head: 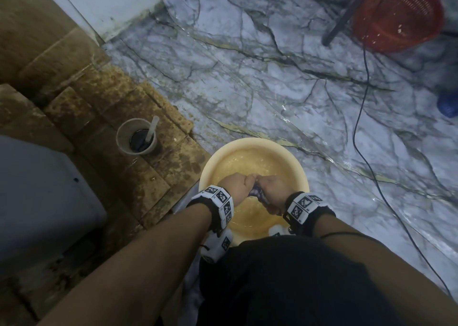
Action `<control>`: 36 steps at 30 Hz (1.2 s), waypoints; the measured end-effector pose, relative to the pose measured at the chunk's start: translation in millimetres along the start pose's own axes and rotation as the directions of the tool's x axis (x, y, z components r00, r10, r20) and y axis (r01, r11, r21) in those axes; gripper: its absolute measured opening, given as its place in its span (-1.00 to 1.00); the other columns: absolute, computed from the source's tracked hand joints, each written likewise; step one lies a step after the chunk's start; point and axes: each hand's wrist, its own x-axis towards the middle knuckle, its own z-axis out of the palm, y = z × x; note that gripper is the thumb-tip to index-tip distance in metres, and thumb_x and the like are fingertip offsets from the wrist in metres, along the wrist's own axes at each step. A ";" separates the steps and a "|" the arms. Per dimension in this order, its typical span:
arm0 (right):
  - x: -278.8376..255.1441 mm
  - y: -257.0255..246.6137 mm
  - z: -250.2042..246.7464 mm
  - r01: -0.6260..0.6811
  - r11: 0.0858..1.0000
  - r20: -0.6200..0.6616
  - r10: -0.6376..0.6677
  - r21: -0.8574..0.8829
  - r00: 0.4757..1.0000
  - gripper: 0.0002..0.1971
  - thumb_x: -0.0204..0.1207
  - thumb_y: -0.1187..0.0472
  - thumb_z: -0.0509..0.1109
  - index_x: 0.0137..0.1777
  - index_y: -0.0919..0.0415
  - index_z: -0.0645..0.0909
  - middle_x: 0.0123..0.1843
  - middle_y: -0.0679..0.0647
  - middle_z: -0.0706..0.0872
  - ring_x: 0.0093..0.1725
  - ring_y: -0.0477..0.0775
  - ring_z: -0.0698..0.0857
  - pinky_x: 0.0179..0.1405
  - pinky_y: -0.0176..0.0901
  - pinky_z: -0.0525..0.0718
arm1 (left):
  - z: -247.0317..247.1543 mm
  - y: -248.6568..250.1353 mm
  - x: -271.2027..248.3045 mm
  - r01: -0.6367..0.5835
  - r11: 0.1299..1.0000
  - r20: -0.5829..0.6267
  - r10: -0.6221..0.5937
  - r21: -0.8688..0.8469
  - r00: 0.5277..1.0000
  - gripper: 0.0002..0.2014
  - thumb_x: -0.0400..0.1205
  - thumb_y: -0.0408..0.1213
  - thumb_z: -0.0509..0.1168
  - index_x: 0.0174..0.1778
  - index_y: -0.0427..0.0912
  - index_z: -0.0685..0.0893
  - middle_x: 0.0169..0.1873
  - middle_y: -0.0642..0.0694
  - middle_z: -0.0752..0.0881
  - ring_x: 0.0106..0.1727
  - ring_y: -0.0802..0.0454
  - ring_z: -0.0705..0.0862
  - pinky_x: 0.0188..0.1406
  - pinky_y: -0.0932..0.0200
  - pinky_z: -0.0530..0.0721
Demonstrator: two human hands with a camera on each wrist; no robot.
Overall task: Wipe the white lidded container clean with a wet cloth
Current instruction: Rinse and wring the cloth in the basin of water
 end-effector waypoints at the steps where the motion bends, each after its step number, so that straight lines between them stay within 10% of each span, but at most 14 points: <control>1: 1.1 -0.3 -0.4 -0.031 0.998 0.022 0.029 0.062 0.999 -0.48 0.71 -0.15 0.03 -0.32 0.22 0.49 -0.58 0.11 0.43 -0.71 0.02 0.33 -0.70 -0.33 0.29 | 0.4 1.0 -0.2 -0.003 1.000 -0.010 0.003 -0.012 1.000 -0.42 0.77 0.09 -0.10 -0.50 -0.12 0.47 -0.55 -0.09 0.53 -0.44 -0.12 0.54 -0.37 0.09 0.45; 6: 4.2 2.1 6.7 0.243 0.968 -0.171 -0.250 -0.057 0.953 -0.65 0.74 -0.02 0.05 0.06 0.18 0.59 -0.26 0.17 0.69 -0.49 0.13 0.65 -0.67 -0.10 0.60 | -0.4 -4.1 3.5 0.067 0.983 0.012 -0.066 -0.171 0.998 -0.44 0.75 0.11 -0.11 -0.33 -0.19 0.56 -0.49 -0.18 0.65 -0.47 -0.17 0.65 -0.24 -0.04 0.72; 8: 4.8 5.4 8.6 0.402 0.895 -0.257 -0.441 -0.193 0.860 -0.64 0.72 0.03 0.07 0.30 0.15 0.58 0.14 0.13 0.69 0.02 0.12 0.72 -0.03 0.10 0.75 | -3.5 -1.4 4.3 0.084 0.986 -0.009 -0.086 -0.147 0.996 -0.46 0.78 -0.03 -0.11 -0.16 -0.30 0.65 -0.32 -0.30 0.71 -0.33 -0.19 0.65 -0.15 0.00 0.62; 10: 5.0 10.3 13.7 0.476 0.811 -0.209 -0.559 -0.341 0.802 -0.51 0.68 0.00 0.01 0.44 0.21 0.53 0.35 0.14 0.61 0.34 0.10 0.56 0.39 -0.15 0.40 | -6.5 2.6 5.6 0.127 0.977 0.000 -0.129 -0.168 0.992 -0.59 0.79 -0.20 -0.06 0.22 -0.41 0.59 -0.04 -0.40 0.72 -0.18 -0.17 0.60 -0.04 -0.04 0.60; 14: 4.4 16.3 25.8 0.477 0.766 -0.196 -0.595 -0.430 0.779 -0.46 0.68 -0.11 -0.17 0.28 0.09 0.58 0.09 0.10 0.67 0.14 0.06 0.56 0.05 -0.25 0.31 | -8.1 12.7 3.0 0.178 0.984 0.058 -0.177 -0.015 0.982 -0.84 0.70 -0.44 0.10 0.16 -0.21 0.47 -0.40 -0.08 0.45 -0.46 0.04 0.37 -0.48 0.20 0.38; 17: 5.9 16.5 28.8 0.449 0.795 -0.236 -0.567 -0.407 0.789 -0.37 0.62 -0.23 -0.29 -0.07 0.09 0.58 -0.15 0.07 0.67 -0.10 0.05 0.57 -0.08 -0.08 0.45 | -6.6 15.1 2.1 0.154 0.987 0.071 -0.151 -0.043 0.986 -0.69 0.75 -0.31 0.05 0.32 -0.40 0.49 -0.38 -0.13 0.49 -0.33 -0.10 0.51 -0.26 0.01 0.57; 21: 7.2 7.9 25.7 0.346 0.859 -0.266 -0.458 -0.376 0.848 -0.52 0.72 -0.07 -0.15 -0.19 0.11 0.53 -0.27 0.11 0.68 -0.23 0.17 0.64 -0.15 -0.04 0.55 | -4.3 9.0 3.2 0.130 0.986 0.051 -0.125 -0.103 0.991 -0.62 0.78 -0.11 -0.04 0.06 -0.31 0.59 -0.24 -0.25 0.63 -0.32 -0.12 0.56 -0.23 0.06 0.53; 27: 11.2 -5.2 17.5 0.185 0.934 -0.209 -0.255 -0.307 0.944 -0.61 0.74 0.09 -0.02 -0.25 0.20 0.48 -0.29 0.24 0.68 -0.26 0.25 0.62 -0.22 -0.02 0.52 | 0.1 2.3 7.6 0.083 0.994 -0.048 -0.086 -0.066 0.995 -0.41 0.75 0.05 -0.08 -0.50 -0.16 0.55 -0.55 -0.10 0.59 -0.46 -0.08 0.54 -0.41 0.12 0.42; 30: 5.0 -12.7 12.4 0.076 0.896 -0.137 -0.150 -0.438 0.979 -0.82 0.71 0.16 0.12 0.02 0.22 0.50 -0.15 0.15 0.60 -0.14 0.15 0.50 -0.18 -0.14 0.40 | 0.8 3.0 5.6 0.050 0.998 -0.069 -0.053 -0.040 0.996 -0.43 0.75 0.03 -0.08 -0.49 -0.16 0.52 -0.52 -0.11 0.56 -0.45 -0.05 0.52 -0.46 0.13 0.36; 33: 0.0 -13.8 8.9 0.011 0.843 -0.140 -0.103 -0.539 0.985 -0.49 0.55 0.33 0.35 0.46 0.36 0.31 0.15 0.26 0.59 -0.12 0.11 0.52 -0.21 -0.14 0.49 | 1.8 3.4 4.8 0.001 1.000 -0.100 0.001 0.020 0.995 -0.42 0.77 0.03 -0.11 -0.45 -0.19 0.54 -0.50 -0.12 0.57 -0.41 -0.10 0.55 -0.35 0.12 0.41; 36: 3.2 -16.4 1.7 -0.023 0.950 -0.029 0.014 -0.312 0.999 -0.76 0.69 0.14 0.17 -0.09 0.27 0.56 -0.34 0.15 0.64 -0.50 0.05 0.48 -0.51 -0.11 0.48 | -0.1 5.1 2.4 -0.041 0.997 -0.132 0.050 0.067 0.990 -0.39 0.78 0.01 -0.15 -0.48 -0.20 0.51 -0.53 -0.11 0.53 -0.36 -0.17 0.57 -0.30 0.11 0.43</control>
